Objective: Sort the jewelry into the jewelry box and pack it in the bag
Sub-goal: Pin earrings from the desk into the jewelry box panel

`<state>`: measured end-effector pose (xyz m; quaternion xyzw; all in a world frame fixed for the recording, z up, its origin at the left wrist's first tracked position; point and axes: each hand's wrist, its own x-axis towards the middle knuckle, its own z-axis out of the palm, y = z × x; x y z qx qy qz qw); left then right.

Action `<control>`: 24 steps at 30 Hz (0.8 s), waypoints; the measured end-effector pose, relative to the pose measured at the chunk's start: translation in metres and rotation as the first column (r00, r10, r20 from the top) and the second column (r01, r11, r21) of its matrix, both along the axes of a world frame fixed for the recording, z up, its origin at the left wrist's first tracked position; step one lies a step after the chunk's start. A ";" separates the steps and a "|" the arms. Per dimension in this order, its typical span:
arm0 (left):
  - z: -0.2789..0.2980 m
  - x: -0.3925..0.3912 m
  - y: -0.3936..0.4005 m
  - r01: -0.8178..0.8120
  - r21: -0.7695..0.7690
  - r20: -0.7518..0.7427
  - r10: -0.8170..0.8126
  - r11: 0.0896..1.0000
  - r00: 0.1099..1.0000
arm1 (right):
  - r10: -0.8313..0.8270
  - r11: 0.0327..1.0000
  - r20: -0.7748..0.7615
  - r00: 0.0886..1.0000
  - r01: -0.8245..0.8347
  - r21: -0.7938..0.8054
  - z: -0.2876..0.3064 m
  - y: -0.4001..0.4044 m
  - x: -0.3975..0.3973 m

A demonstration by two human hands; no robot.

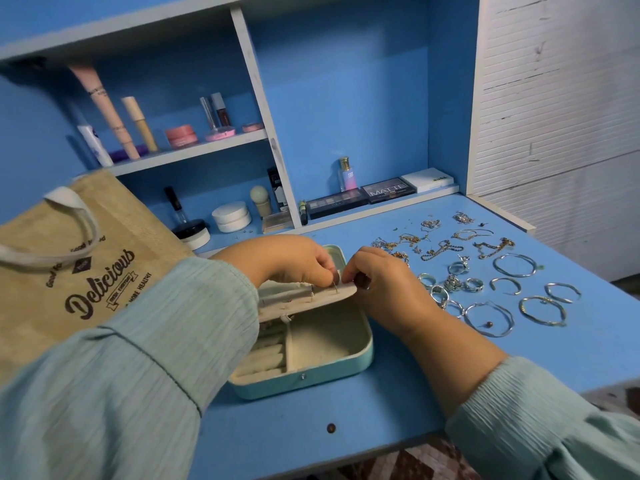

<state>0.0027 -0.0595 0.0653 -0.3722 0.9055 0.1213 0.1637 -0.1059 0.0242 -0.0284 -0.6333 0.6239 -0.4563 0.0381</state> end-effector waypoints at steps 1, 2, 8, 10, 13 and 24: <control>0.000 0.001 0.000 -0.003 0.002 -0.002 0.003 1.000 1.000 | 0.000 1.000 0.000 1.000 0.000 0.000 0.000 0.000 0.000; 0.000 0.001 -0.001 -0.008 0.007 -0.010 0.008 1.000 1.000 | -0.001 1.000 -0.001 1.000 0.001 0.000 0.001 0.000 0.000; -0.002 0.003 0.001 -0.018 0.003 -0.043 0.018 1.000 0.999 | -0.002 1.000 -0.002 1.000 0.002 0.006 0.002 0.001 0.001; -0.001 0.003 0.002 -0.013 -0.003 -0.038 0.013 1.000 0.999 | -0.007 1.000 -0.009 1.000 0.007 0.009 0.002 0.001 0.002; 0.000 0.004 0.004 -0.003 -0.005 -0.026 0.003 1.000 1.000 | -0.012 1.000 -0.017 1.000 0.012 0.019 0.002 0.001 0.002; 0.000 0.016 0.012 -0.041 -0.060 -0.140 0.032 0.997 0.990 | 0.015 1.000 0.000 1.000 -0.015 -0.013 0.000 -0.002 0.003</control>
